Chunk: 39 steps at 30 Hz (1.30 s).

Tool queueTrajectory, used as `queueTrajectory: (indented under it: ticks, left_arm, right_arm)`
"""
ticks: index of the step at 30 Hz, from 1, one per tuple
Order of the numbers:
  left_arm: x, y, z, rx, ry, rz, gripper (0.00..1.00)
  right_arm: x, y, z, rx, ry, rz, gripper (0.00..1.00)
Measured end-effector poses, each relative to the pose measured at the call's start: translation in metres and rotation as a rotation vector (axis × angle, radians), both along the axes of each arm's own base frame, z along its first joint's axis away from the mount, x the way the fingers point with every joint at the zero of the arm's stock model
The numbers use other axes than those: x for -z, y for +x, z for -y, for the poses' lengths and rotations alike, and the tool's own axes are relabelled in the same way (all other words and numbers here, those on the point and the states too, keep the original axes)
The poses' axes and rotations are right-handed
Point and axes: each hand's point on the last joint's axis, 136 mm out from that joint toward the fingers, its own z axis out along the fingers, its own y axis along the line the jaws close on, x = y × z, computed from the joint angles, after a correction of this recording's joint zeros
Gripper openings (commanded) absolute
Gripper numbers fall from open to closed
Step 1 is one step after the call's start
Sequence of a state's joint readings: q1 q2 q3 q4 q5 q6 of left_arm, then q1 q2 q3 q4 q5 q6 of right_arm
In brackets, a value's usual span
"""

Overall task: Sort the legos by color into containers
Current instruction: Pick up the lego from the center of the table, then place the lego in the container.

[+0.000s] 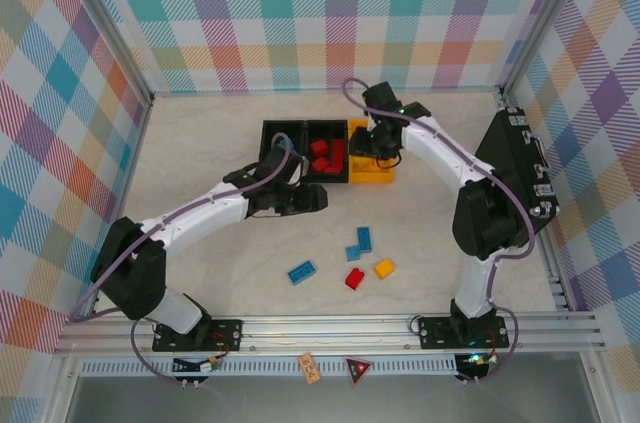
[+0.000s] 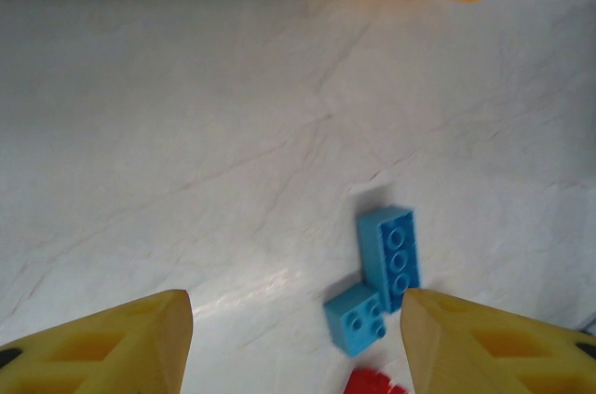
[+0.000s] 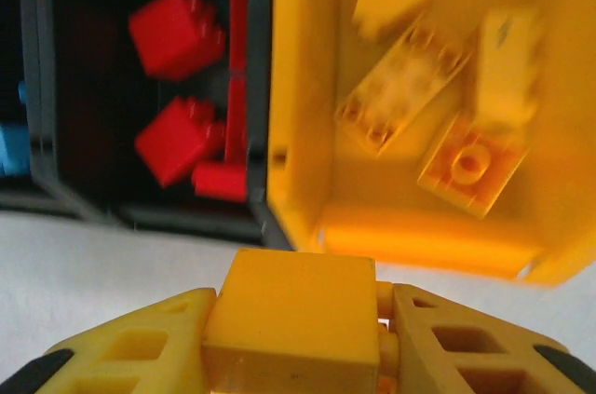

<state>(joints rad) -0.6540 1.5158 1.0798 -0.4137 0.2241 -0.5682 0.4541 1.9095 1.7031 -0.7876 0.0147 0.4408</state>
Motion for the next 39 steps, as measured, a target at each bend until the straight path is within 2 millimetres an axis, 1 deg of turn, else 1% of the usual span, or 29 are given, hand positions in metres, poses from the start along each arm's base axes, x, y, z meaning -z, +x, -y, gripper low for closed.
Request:
queueTrajectory:
  ticks: [3,5,6,8,11,13,17,20,24,32,37,39]
  left_arm:
    - [-0.008,0.013,0.011,0.001,-0.017,0.019,0.61]
    - [-0.012,0.021,0.017,0.003,-0.028,0.029,0.61]
    - [-0.013,0.024,0.020,0.005,-0.033,0.031,0.61]
    - [-0.014,0.028,0.025,0.009,-0.040,0.033,0.61]
    - [-0.012,0.028,0.025,0.010,-0.038,0.027,0.61]
    - [-0.012,0.028,0.025,0.011,-0.039,0.026,0.61]
    - [-0.012,0.028,0.025,0.010,-0.038,0.025,0.61]
    - [-0.011,0.028,0.025,0.006,-0.037,0.024,0.61]
    - [-0.009,0.029,0.022,-0.010,-0.026,0.026,0.61]
    - [-0.005,0.032,0.017,-0.037,-0.003,0.031,0.61]
    - [0.001,0.031,0.013,-0.047,0.012,0.025,0.60]
    - [0.002,0.031,0.012,-0.050,0.017,0.025,0.60]
  right_arm:
    - [-0.008,0.030,0.010,0.039,-0.024,0.051,0.41]
    - [-0.007,0.051,0.011,0.056,-0.040,0.075,0.41]
    - [-0.005,0.058,0.012,0.060,-0.049,0.079,0.42]
    - [0.002,0.073,0.014,0.069,-0.071,0.079,0.42]
    - [0.014,0.090,0.017,0.084,-0.104,0.070,0.42]
    - [0.022,0.098,0.018,0.091,-0.125,0.064,0.43]
    - [0.031,0.106,0.023,0.102,-0.164,0.052,0.44]
    - [0.035,0.109,0.029,0.111,-0.189,0.046,0.45]
    - [0.039,0.110,0.033,0.118,-0.217,0.042,0.46]
    - [0.056,0.110,0.041,0.132,-0.270,0.019,0.51]
    - [0.055,0.112,0.042,0.136,-0.277,0.022,0.57]
    - [0.055,0.112,0.042,0.136,-0.277,0.022,0.57]
